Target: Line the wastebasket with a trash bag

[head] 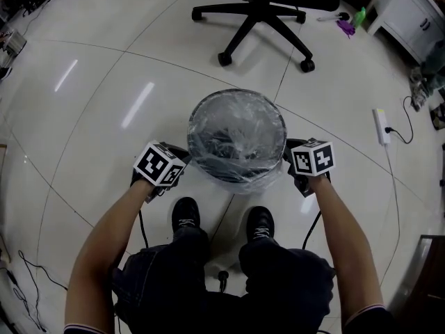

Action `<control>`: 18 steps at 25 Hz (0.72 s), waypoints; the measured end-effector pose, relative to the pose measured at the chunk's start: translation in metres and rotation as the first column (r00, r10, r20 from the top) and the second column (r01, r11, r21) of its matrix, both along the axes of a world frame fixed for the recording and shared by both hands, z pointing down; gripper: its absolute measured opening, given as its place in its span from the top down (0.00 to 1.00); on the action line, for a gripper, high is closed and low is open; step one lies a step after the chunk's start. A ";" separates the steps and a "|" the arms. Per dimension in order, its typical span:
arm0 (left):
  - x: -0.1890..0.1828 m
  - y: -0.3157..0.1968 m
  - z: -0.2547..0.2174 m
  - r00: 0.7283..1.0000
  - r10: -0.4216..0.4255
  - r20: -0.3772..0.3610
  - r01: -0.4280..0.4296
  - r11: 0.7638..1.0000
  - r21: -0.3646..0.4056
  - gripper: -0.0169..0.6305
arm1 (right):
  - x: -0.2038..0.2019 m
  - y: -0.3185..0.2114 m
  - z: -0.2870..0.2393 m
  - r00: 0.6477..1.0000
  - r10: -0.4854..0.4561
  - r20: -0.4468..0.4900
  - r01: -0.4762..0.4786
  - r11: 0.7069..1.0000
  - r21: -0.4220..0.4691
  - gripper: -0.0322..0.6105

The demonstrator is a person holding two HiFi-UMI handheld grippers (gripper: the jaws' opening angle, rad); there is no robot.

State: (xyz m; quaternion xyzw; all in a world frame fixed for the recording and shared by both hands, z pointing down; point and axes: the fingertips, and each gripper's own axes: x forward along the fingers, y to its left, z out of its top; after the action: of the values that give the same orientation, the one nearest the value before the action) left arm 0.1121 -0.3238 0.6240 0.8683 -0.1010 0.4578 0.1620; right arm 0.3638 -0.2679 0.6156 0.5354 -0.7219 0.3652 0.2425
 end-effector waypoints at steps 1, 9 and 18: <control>-0.001 0.000 0.001 1.000 -0.003 0.004 0.003 1.000 0.002 0.95 | 0.002 0.002 0.002 1.000 0.007 -0.003 -0.007 1.000 -0.002 0.95; -0.010 -0.008 -0.003 0.999 -0.033 0.007 0.033 0.999 0.040 0.82 | 0.010 0.004 -0.003 0.999 0.032 -0.027 -0.031 0.999 0.026 0.81; -0.024 0.009 -0.038 0.999 -0.030 -0.028 0.032 0.996 0.085 0.74 | 0.012 0.022 -0.047 0.997 0.055 -0.059 -0.049 0.994 0.095 0.72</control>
State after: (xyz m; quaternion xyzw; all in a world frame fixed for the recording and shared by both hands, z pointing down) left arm 0.0879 -0.3151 0.5861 0.8789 -0.1317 0.4387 0.1330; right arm 0.3758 -0.2455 0.5684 0.5757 -0.7162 0.3208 0.2296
